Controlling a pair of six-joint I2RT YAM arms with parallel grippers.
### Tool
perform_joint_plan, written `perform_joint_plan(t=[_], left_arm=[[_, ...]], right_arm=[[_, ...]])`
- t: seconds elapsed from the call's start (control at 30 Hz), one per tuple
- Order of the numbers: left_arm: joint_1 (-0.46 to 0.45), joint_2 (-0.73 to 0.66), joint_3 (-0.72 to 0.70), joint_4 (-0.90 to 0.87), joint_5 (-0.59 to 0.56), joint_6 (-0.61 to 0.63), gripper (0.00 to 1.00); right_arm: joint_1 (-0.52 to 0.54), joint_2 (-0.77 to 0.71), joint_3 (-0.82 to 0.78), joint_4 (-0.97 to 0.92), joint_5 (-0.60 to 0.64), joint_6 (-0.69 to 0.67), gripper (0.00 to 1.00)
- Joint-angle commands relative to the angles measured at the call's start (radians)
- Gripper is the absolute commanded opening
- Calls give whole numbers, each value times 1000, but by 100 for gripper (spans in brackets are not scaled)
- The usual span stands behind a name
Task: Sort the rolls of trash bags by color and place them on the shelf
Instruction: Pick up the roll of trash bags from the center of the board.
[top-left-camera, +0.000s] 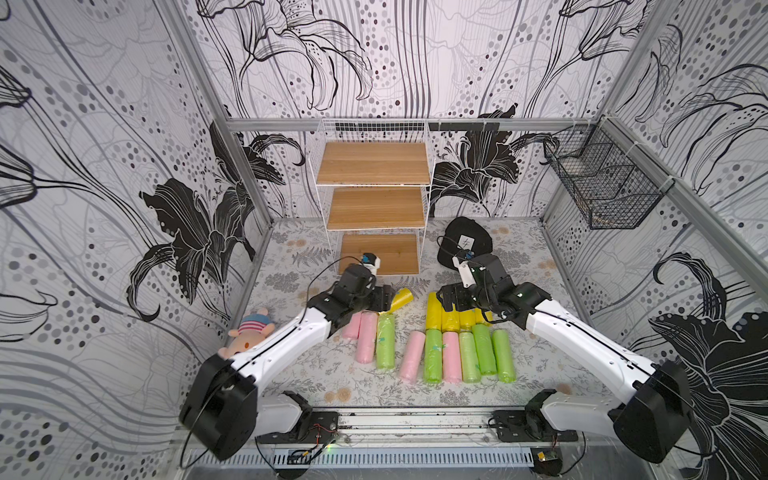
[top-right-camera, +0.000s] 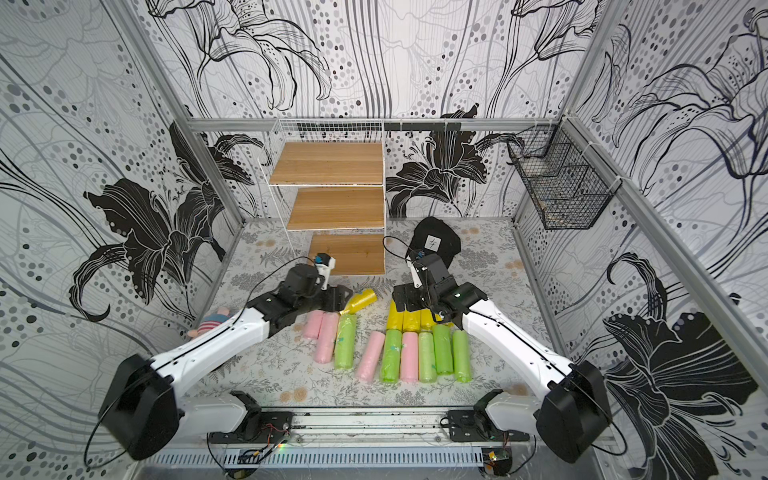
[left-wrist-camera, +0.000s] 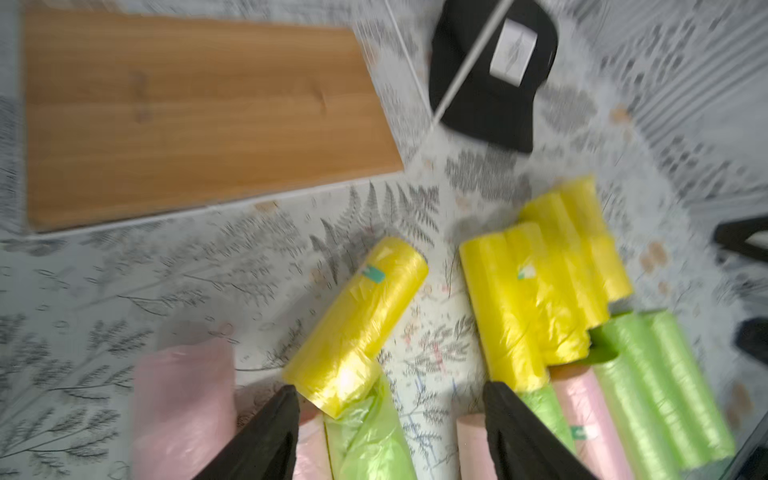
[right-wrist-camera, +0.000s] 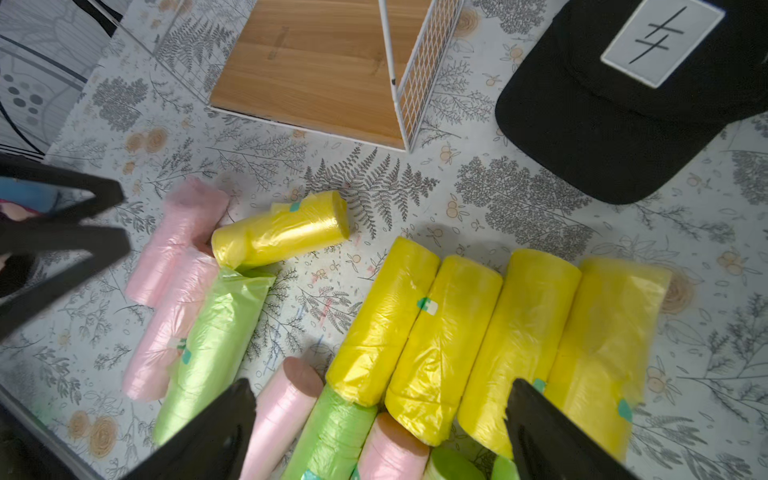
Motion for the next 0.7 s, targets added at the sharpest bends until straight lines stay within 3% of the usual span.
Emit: perform_joint_plan(t=[0.0,0.13,0.33,0.53,0.67], left_arm=[[-11,97,63,-101,-61,184,74],[-13,214,104,-60,14,273,75],[-12,310,179,-109,-100,374,77],[50,369,191,-94,47,417,73],[53,415,233,-94,61,439,71]], right_arm=[[-35,0,-33,-4,-3,-1,97],[-42,1,-60,21,-18,6,97],[-41,14,-81,47,-38,5,97],[-41,44,-88,85,-70,17,97],[-42,56,-98,99,-90,28,97]])
